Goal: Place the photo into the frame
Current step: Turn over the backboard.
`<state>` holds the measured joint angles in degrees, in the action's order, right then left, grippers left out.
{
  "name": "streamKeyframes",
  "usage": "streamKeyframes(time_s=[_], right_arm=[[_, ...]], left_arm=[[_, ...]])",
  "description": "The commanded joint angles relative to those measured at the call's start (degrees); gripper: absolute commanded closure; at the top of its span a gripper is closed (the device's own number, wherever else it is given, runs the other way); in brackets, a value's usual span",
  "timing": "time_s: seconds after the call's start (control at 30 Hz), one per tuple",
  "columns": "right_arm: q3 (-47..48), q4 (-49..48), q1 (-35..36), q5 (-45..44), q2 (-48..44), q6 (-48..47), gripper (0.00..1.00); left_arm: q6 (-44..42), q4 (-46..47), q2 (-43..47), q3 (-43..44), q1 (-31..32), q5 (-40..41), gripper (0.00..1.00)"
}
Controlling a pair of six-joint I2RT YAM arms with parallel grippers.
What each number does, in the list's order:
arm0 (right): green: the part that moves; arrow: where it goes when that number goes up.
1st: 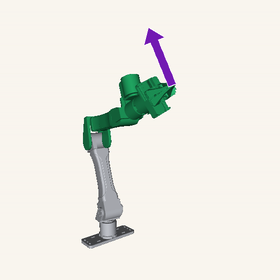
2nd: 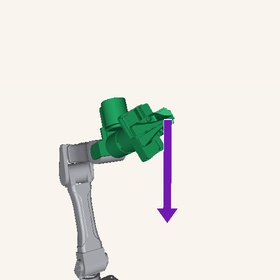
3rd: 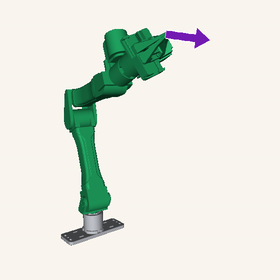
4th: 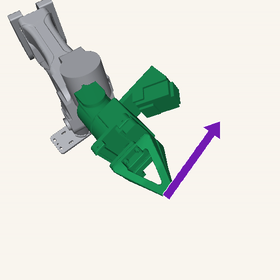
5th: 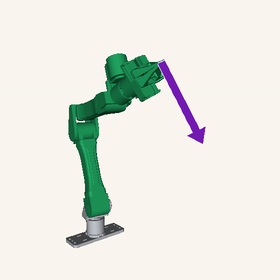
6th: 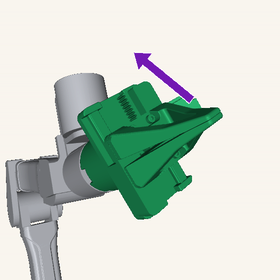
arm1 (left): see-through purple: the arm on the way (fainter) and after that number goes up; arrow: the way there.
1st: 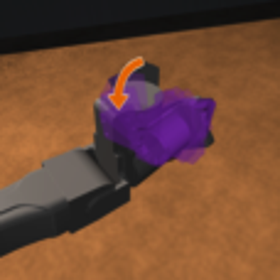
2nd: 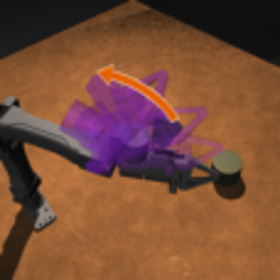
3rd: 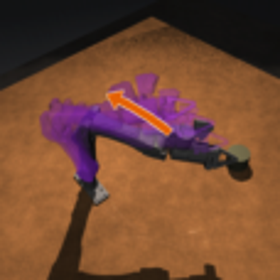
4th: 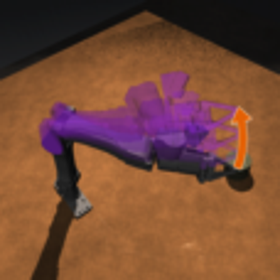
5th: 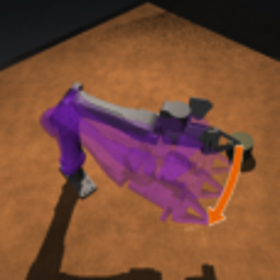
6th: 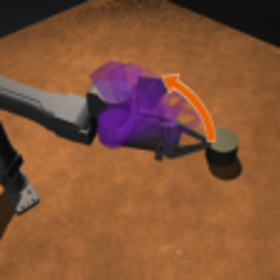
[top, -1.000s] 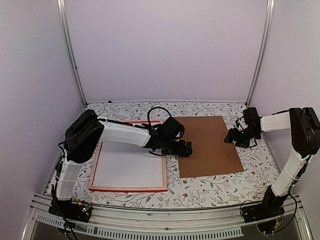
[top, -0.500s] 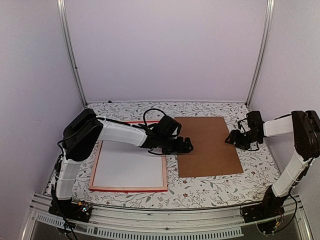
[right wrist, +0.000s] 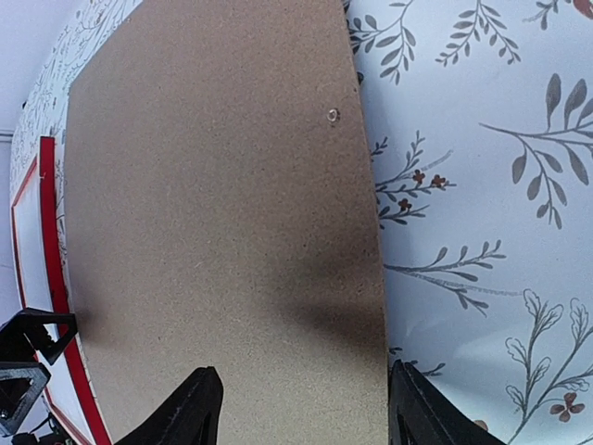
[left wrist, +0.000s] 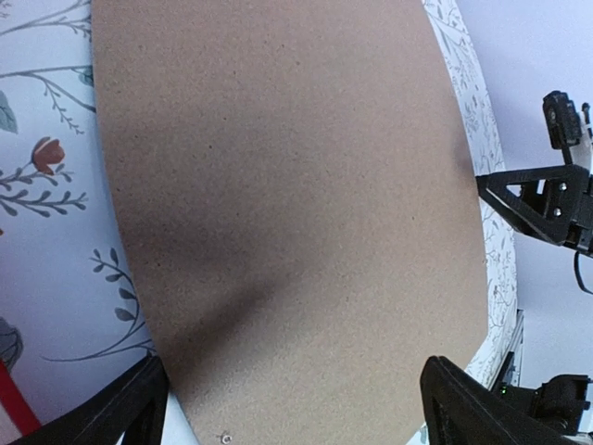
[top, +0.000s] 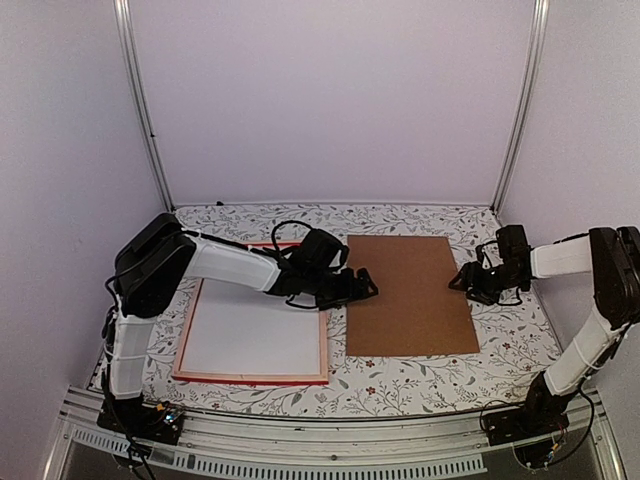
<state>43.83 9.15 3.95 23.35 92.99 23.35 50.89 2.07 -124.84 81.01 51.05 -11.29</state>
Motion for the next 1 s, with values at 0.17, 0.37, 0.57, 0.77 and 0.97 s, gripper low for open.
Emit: streamKeyframes(time_s=[0.17,0.37,0.57,0.77,0.97], right_arm=[[-0.9,-3.2,0.8,16.4,-6.0,3.5,0.40],[-0.6,-3.0,0.8,22.0,-10.5,5.2,0.43],[1.1,-3.3,1.8,26.8,-14.9,7.9,0.46],[4.2,-3.3,6.0,28.4,-17.1,10.6,0.48],[9.7,-0.3,10.6,25.6,-19.0,12.1,0.47]], left_arm=[[0.3,2.7,-0.4,-0.3,0.4,-4.8,0.04],[-0.5,1.9,-0.3,-0.7,0.5,-4.7,0.03],[-1.1,1.8,0.3,-0.9,1.0,-4.4,0.04],[-1.6,1.5,1.3,-1.1,1.4,-4.3,0.03],[-1.9,1.6,3.0,-2.2,1.5,-3.8,0.04]])
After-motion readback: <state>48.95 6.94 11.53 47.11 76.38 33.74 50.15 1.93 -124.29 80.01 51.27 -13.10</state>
